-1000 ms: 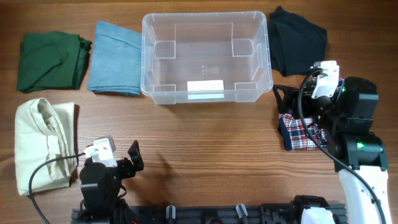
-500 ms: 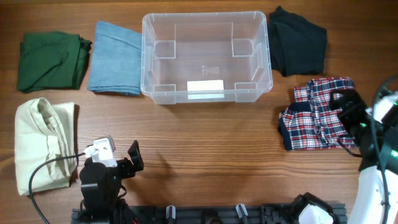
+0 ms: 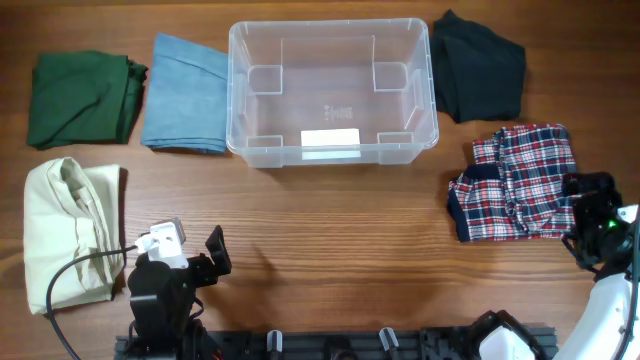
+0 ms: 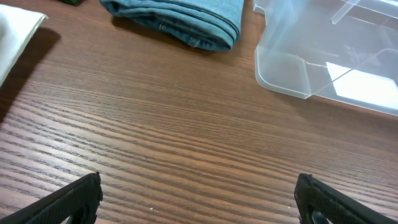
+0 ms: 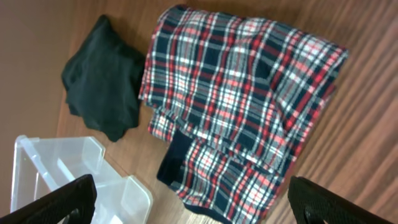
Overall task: Pack container
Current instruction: 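Lower the right gripper and pinch the plaid garment's near edge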
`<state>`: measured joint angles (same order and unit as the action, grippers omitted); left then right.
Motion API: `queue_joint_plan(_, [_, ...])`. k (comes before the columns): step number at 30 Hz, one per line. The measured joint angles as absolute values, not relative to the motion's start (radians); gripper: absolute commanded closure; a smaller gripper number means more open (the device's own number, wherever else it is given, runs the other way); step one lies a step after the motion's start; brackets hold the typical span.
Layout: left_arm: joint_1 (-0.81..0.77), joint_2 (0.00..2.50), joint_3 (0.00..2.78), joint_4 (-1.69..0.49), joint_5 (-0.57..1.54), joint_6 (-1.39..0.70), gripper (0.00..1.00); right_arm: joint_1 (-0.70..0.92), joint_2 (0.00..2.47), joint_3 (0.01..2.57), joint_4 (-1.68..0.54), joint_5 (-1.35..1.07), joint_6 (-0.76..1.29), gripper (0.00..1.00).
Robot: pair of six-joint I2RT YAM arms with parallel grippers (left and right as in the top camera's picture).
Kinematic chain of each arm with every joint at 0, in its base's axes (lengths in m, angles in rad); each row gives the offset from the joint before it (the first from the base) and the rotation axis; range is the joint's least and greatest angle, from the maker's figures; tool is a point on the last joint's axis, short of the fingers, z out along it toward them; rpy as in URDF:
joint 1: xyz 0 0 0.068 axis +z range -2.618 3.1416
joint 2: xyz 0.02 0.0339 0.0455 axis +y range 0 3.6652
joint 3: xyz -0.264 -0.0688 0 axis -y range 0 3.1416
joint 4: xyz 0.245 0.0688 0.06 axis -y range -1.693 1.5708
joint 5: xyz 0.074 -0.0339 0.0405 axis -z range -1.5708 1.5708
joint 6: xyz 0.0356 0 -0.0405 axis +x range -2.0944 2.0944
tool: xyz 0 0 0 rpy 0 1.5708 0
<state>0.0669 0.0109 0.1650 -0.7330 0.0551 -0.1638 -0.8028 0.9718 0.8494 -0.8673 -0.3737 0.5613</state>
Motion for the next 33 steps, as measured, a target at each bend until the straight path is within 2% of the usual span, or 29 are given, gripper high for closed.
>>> queue_joint_plan(21, [0.067, 0.011, 0.165, -0.733, 0.055, -0.164, 0.0, -0.808, 0.976, 0.619, -0.85, -0.369, 0.545, 0.0])
queue_joint_plan(33, [0.067, 0.011, 0.165, -0.733, 0.055, -0.164, 0.0, -0.808, 0.976, 0.548, -0.765, -0.358, 0.545, 0.0])
